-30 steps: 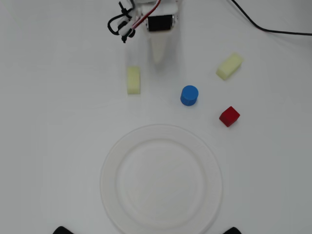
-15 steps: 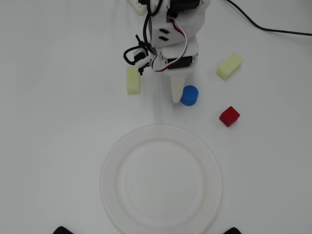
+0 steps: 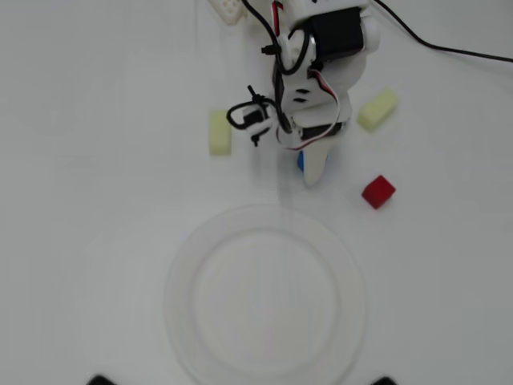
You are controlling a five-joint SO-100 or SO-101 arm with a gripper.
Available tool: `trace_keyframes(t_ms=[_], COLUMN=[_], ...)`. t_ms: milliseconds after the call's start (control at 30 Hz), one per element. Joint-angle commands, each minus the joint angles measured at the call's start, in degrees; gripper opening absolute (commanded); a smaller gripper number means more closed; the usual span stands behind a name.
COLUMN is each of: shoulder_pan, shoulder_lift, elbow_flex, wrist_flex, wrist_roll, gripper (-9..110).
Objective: Grasp a blue block and put it in the dish.
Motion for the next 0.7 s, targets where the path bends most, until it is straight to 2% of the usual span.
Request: trace_keyframes(t_ms=[0,333,567,667], shoulder_pan=[-1.05,-1.67,-2.37,-3.16], shoulder_lift=[0.26,-0.62,-1.41,-1.93], elbow_flex=[-3.43,-5.27,-6.59,-6.59], wrist_flex=[0.26,-0.35,-0.35,-0.35], wrist_roll=[0.53,2.46,3.60,4.13], gripper=[31,19,19,24])
